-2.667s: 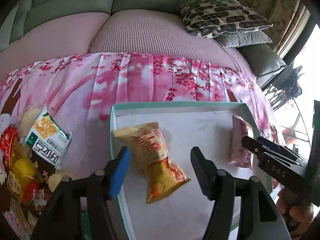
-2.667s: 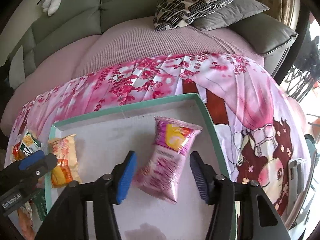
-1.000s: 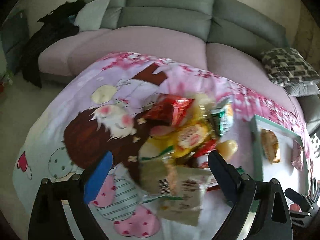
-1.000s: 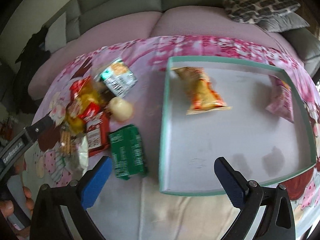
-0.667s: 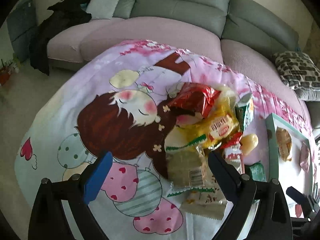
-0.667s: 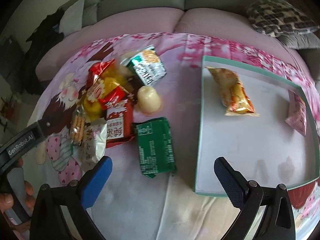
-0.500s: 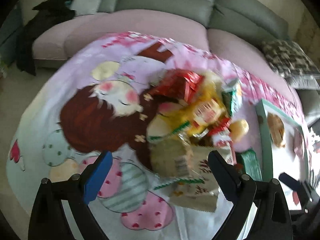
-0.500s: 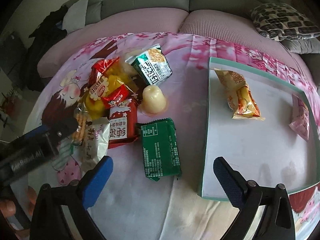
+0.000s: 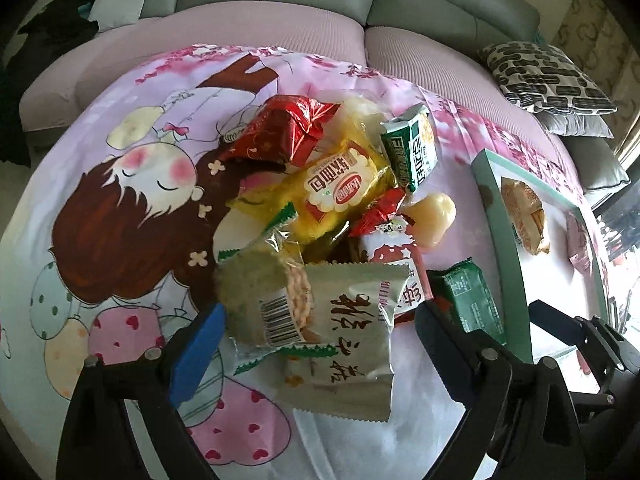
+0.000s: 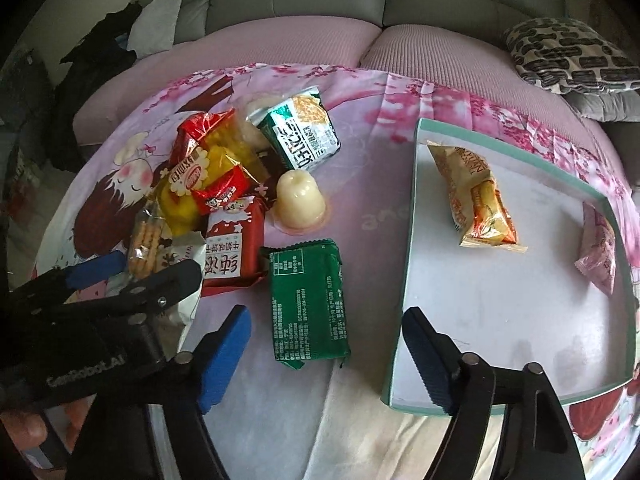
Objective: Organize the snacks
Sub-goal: 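Move both tools back toward the snack pile, then grasp the green wafer pack with the right tool while the left tool grasps the white-green biscuit pack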
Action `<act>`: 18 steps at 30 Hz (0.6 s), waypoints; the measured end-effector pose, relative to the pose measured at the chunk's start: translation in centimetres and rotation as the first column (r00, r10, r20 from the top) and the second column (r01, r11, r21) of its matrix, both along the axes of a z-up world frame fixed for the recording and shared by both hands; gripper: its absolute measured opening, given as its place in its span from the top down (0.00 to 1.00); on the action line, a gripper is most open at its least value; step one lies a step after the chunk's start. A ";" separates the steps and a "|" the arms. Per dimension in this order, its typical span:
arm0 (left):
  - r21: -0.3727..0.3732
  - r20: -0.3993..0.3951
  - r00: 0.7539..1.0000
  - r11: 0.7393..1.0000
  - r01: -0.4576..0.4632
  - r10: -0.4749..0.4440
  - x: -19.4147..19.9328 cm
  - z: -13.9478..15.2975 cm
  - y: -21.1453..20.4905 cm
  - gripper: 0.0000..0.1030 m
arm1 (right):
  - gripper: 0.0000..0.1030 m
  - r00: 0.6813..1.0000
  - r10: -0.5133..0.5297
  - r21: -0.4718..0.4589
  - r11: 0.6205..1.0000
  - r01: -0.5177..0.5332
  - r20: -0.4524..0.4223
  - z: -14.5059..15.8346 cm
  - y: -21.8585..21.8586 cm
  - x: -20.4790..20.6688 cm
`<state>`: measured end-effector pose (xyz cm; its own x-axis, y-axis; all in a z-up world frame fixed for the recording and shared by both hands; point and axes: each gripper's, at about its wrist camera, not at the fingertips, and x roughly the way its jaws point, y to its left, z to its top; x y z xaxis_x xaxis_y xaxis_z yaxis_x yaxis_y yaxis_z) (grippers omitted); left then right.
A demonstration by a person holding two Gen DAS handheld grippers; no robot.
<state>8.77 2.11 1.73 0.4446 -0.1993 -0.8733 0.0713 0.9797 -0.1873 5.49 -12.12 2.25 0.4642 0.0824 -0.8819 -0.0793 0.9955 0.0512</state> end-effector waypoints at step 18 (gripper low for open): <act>0.027 -0.011 1.000 1.000 0.004 -0.004 0.2 -0.5 -0.1 0.11 | 0.40 0.997 0.066 0.009 0.998 -0.066 -0.038 -1.7 1.0 0.5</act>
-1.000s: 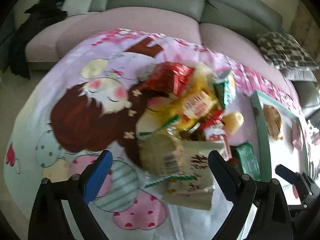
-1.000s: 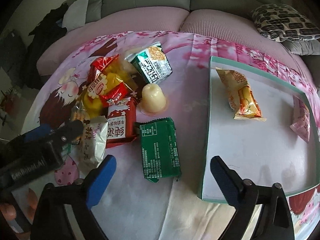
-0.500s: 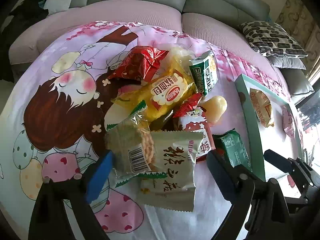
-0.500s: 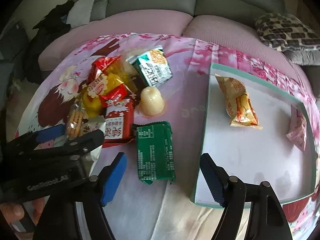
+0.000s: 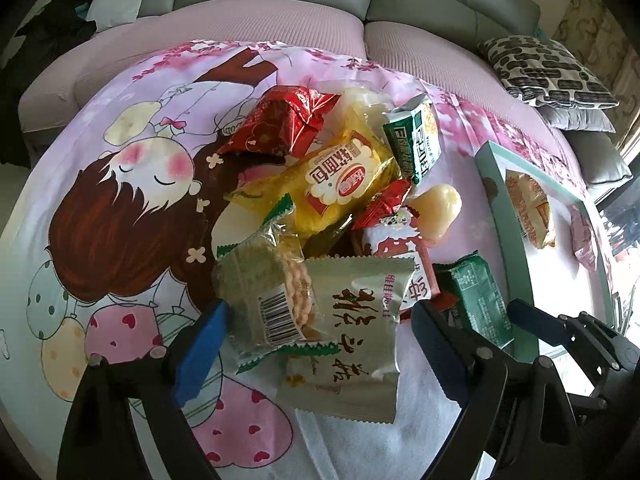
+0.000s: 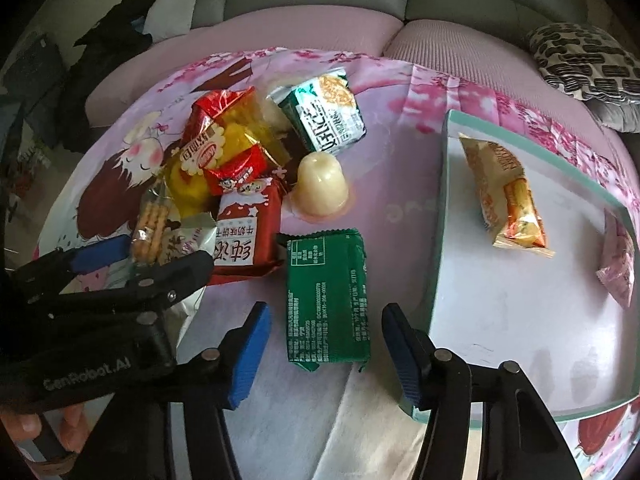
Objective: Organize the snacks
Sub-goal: 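Grasp the green wafer pack with the right tool while the left tool grasps the white-green biscuit pack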
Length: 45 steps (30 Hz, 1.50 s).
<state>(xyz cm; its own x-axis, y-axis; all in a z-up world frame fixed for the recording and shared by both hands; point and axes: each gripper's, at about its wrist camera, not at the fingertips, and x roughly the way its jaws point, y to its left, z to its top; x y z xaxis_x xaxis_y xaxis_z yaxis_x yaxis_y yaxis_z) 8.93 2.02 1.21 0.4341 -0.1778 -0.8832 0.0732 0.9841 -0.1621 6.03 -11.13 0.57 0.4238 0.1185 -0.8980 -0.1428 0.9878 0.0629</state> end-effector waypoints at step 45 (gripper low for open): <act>0.009 -0.058 0.998 1.000 0.016 -0.016 -0.7 -1.9 0.4 0.21 | 0.43 0.999 0.025 -0.022 0.999 -0.025 -0.020 -1.7 1.1 0.0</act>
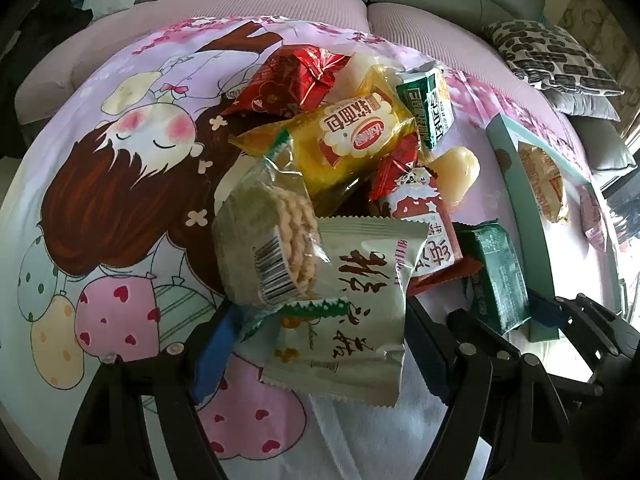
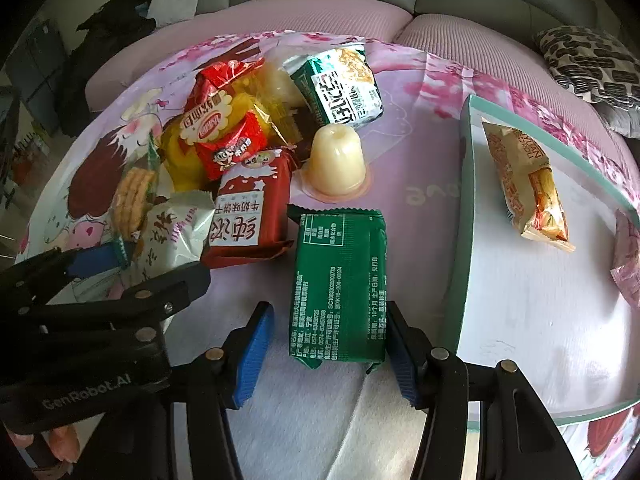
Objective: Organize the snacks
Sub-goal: 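Grasp the green wafer pack with the right tool while the left tool grasps the white-green biscuit pack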
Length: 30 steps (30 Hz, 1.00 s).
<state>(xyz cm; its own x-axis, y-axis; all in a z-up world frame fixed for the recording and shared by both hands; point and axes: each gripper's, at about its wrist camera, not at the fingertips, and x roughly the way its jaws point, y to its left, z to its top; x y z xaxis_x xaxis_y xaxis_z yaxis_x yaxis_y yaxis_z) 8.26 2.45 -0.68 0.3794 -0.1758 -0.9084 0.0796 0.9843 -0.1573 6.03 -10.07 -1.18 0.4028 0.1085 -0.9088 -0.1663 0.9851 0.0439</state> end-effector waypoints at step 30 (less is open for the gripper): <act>-0.073 0.138 0.988 0.995 0.074 -0.063 -1.1 5.2 -0.9 0.46 | 0.59 0.994 -0.100 0.048 0.994 0.098 0.052 4.5 -2.9 -1.7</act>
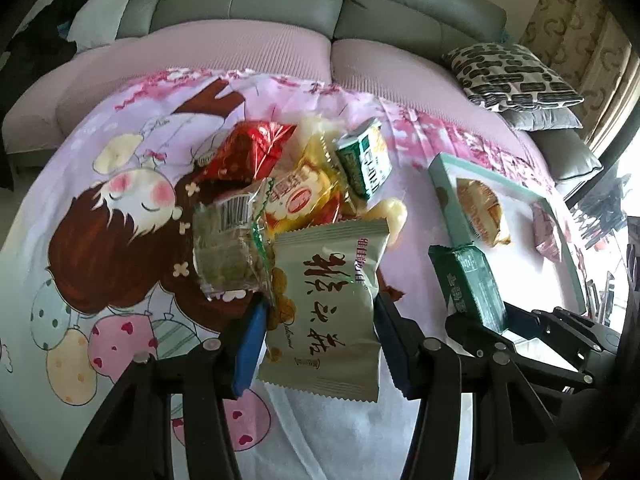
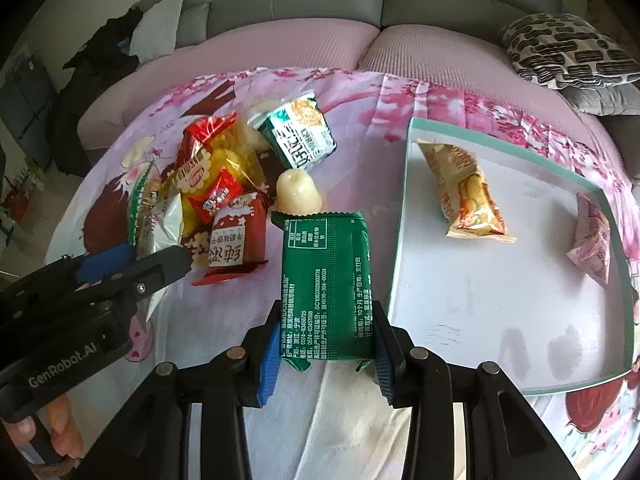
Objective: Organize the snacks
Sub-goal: 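Grasp the green wafer pack with the right tool while the left tool grasps the white-green biscuit pack, then carry both packs over the tray and open both tools to release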
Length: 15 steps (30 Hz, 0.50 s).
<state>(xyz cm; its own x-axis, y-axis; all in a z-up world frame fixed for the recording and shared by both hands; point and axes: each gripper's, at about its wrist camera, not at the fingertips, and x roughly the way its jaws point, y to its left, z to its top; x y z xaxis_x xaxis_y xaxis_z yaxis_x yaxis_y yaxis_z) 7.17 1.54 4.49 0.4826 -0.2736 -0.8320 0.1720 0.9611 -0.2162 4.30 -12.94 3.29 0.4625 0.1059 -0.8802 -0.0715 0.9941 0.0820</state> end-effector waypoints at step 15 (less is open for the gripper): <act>0.018 0.072 0.996 0.999 0.045 -0.046 -0.5 2.7 -1.9 0.47 | 0.59 0.999 -0.038 0.031 0.999 0.037 0.037 1.8 -2.1 -1.0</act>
<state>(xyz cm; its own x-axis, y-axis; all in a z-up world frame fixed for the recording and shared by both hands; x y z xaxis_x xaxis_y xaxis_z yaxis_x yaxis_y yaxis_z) 6.62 -0.40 7.15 0.5291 -0.2831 -0.8000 0.2304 0.9552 -0.1856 3.33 -15.03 5.06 0.4990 0.1137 -0.8591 -0.0375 0.9933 0.1097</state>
